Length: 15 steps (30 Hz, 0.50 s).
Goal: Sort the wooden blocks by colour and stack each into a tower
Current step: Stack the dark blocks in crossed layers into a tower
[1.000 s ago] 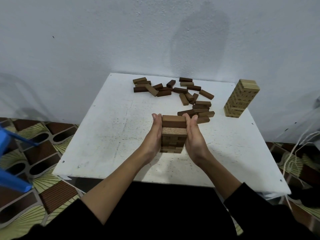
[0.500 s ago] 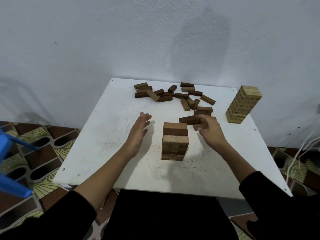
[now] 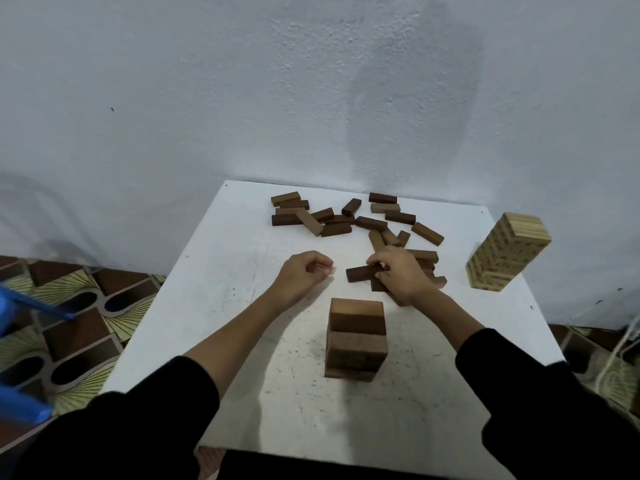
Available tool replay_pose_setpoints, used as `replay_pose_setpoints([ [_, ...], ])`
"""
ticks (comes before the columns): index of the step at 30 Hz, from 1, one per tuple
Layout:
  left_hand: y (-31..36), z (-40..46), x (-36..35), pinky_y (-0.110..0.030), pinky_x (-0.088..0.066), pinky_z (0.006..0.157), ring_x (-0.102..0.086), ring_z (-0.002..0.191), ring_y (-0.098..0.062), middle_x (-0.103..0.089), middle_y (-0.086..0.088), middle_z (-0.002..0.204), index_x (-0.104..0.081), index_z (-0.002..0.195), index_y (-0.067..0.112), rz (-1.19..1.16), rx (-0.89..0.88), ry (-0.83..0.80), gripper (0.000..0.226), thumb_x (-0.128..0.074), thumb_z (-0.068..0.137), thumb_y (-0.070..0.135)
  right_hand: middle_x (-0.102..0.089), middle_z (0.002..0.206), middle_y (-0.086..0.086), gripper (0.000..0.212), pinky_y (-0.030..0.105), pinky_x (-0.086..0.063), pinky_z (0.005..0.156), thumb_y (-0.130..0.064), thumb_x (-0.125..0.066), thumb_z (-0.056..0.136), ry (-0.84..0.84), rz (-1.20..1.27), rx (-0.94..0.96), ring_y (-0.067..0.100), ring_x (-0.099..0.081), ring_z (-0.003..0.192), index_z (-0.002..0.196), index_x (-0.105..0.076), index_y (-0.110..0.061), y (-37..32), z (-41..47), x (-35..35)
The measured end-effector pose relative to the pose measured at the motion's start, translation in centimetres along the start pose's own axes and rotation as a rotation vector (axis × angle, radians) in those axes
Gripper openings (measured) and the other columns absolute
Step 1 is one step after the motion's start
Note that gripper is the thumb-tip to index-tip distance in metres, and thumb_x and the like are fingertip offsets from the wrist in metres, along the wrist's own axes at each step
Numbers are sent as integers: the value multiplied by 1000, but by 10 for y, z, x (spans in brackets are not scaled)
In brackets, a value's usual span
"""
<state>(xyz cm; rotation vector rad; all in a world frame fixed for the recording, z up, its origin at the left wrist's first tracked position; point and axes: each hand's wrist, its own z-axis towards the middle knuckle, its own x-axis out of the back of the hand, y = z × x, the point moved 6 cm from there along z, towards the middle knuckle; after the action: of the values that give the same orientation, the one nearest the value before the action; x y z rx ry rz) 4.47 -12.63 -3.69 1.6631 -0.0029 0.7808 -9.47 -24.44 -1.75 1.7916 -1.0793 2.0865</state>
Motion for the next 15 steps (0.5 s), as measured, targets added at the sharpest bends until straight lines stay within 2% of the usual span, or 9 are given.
replay_pose_setpoints([
  [4, 5, 13, -9, -14, -39, 81, -51, 104, -10, -58, -2, 122, -62, 118, 12, 128, -38, -32, 28, -61, 90, 8, -56, 126, 3, 36, 16, -36, 87, -5, -62, 88, -9, 51, -31, 15, -51, 107, 123, -59, -12, -2, 8, 8],
  [8, 13, 21, -23, -18, -31, 95, -46, 119, -14, -54, -2, 128, -60, 121, 13, 282, -173, -143, 35, -66, 87, 10, -55, 113, -1, 33, 24, -41, 85, -15, -66, 82, -268, -161, -16, 16, -45, 109, 114, -60, -18, 6, 3, 4],
  [10, 15, 26, -33, -18, -30, 94, -45, 117, -13, -56, -2, 126, -61, 121, 13, 360, -221, -209, 36, -67, 86, 12, -50, 114, -1, 33, 25, -41, 85, -13, -64, 82, -352, -257, -38, 16, -43, 108, 114, -58, -19, 11, 2, -3],
  [12, 12, 28, -38, -19, -32, 90, -45, 111, -14, -57, -2, 119, -62, 119, 13, 413, -240, -217, 33, -65, 87, 10, -52, 116, 2, 26, 25, -41, 85, -13, -61, 85, -319, -248, -42, 15, -44, 103, 111, -59, -18, 11, 5, -8],
  [15, 11, 29, -35, -20, -32, 79, -45, 102, -19, -53, -5, 105, -61, 100, 12, 398, -230, -149, 15, -60, 87, 5, -56, 114, 6, 28, 25, -41, 81, -20, -64, 87, -179, -191, -54, 16, -48, 101, 113, -59, -12, 8, 15, -9],
])
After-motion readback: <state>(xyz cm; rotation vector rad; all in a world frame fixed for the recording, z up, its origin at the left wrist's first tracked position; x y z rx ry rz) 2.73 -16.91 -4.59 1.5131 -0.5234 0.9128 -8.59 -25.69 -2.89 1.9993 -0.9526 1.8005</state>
